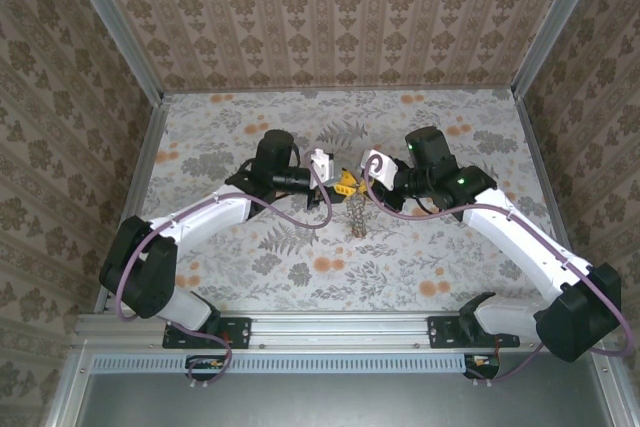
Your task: Put the keys on the keyring
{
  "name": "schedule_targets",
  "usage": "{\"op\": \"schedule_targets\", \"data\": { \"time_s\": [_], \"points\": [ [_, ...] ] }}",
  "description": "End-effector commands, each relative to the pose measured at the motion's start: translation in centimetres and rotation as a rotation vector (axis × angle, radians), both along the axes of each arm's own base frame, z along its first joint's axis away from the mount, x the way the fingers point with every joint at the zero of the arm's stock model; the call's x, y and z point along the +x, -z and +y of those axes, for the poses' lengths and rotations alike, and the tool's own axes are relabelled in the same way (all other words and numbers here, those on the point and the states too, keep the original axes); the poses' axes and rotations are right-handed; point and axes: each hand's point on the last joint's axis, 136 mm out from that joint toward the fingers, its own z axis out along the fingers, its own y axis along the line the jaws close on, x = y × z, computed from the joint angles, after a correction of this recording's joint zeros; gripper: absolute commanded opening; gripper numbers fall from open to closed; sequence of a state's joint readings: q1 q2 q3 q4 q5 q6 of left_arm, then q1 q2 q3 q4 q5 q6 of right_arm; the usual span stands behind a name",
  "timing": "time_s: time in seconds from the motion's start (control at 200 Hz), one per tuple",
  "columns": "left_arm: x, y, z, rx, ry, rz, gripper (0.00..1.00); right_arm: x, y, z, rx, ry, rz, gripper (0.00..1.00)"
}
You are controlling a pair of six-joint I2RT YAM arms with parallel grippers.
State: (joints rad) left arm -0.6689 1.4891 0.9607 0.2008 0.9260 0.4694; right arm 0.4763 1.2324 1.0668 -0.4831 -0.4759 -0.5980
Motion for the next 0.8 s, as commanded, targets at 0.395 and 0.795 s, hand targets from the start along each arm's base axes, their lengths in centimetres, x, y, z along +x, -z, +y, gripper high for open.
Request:
{"op": "schedule_targets", "data": {
  "time_s": [0.395,0.795],
  "points": [
    [-0.5,-0.4,-0.5,0.036,0.036,-0.03,0.17,0.1,-2.2,1.0,0.065,-0.026,-0.056,0.0],
    [0.0,0.1,-0.3,0.067,0.0,-0.041,0.23,-0.1,-2.0,0.9,0.062,-0.026,-0.052,0.0]
  ]
}}
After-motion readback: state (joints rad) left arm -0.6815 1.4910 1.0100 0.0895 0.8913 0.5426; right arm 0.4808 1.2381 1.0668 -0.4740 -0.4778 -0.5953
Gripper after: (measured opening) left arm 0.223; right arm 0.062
